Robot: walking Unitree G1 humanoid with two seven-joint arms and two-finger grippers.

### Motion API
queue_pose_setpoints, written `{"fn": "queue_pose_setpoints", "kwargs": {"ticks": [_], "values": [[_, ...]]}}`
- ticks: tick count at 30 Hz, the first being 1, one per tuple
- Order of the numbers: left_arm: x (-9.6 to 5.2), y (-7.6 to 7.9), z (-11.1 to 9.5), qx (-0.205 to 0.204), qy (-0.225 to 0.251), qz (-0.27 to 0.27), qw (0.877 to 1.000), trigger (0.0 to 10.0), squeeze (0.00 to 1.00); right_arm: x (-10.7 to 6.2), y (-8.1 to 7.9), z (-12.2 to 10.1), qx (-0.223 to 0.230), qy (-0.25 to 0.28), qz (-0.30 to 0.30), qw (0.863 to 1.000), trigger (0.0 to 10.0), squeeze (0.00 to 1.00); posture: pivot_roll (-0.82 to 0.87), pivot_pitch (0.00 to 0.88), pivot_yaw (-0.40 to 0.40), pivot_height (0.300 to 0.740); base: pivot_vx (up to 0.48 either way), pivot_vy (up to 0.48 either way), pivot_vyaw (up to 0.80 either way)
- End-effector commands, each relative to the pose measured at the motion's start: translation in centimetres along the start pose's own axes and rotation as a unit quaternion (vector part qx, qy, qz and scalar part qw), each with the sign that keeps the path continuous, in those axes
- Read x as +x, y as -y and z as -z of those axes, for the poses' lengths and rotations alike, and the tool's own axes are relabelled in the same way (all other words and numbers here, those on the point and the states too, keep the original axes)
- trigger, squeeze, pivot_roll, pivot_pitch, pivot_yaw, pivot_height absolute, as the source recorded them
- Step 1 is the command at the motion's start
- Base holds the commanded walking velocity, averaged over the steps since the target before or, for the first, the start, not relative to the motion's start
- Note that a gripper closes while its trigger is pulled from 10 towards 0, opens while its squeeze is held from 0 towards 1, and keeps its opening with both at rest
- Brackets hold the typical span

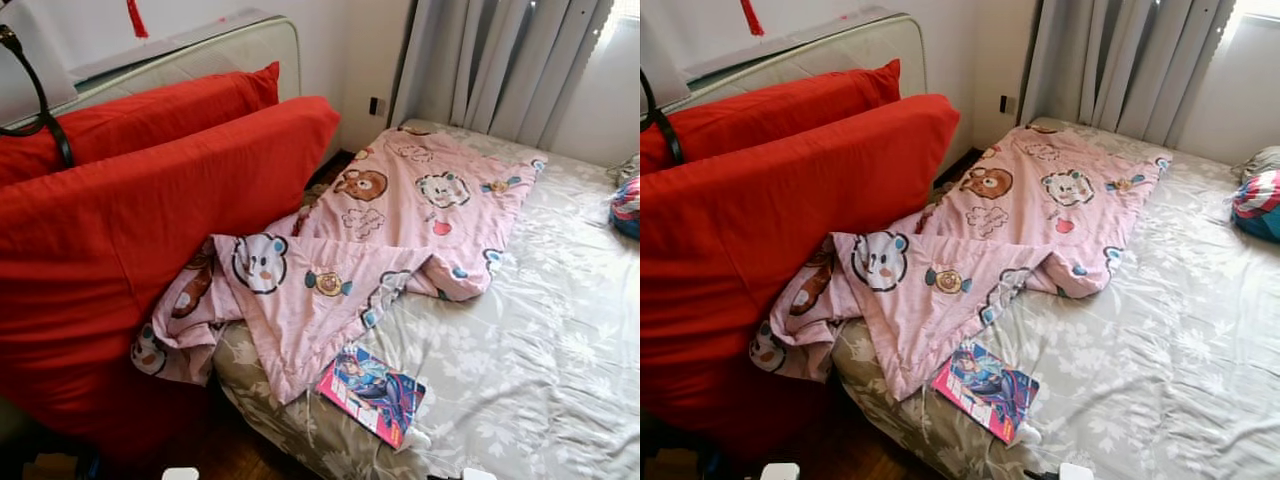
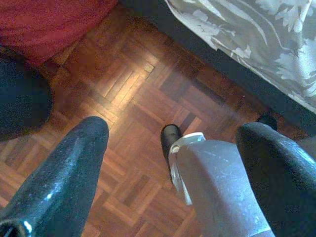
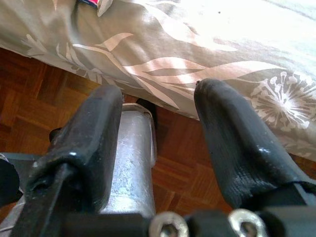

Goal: Clean up the room

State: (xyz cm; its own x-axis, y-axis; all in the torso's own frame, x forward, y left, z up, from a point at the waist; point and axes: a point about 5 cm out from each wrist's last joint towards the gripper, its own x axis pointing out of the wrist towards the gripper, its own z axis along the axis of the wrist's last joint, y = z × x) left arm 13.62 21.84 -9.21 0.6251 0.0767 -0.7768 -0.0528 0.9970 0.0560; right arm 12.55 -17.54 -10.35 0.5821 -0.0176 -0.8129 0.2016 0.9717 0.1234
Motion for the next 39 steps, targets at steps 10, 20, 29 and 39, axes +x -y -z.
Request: {"fn": "queue_pose_setpoints", "kwargs": {"ticks": [10,20,29,39], "values": [[0.5,0.3,-4.6,0.018,0.135,0.021,0.991,10.0,0.0,-0.1,-0.4,-1.8,-0.016,0.083,-0.03,0.996,10.0,0.0,-0.07,0.075,-0.025,0.74,0.0,0.0,0.0],[-0.4,0.9,-12.3,0.023,0.325,0.031,0.945,10.0,0.0,-0.4,-0.6,-2.8,-0.035,0.141,-0.059,0.988,10.0,0.0,-0.08,0.084,-0.035,0.74,0.0,0.0,0.0],[-2.7,1.3,-12.6,0.021,0.378,0.046,0.924,10.0,0.0,-1.3,-1.3,-11.0,-0.052,0.342,-0.071,0.935,10.0,0.0,-0.08,0.098,-0.042,0.74,0.0,0.0,0.0],[-3.6,1.4,-14.0,0.015,0.394,0.055,0.918,10.0,0.0,-2.8,-2.6,-12.8,-0.049,0.403,-0.073,0.911,10.0,0.0,-0.08,0.092,-0.048,0.74,0.0,0.0,0.0]]}}
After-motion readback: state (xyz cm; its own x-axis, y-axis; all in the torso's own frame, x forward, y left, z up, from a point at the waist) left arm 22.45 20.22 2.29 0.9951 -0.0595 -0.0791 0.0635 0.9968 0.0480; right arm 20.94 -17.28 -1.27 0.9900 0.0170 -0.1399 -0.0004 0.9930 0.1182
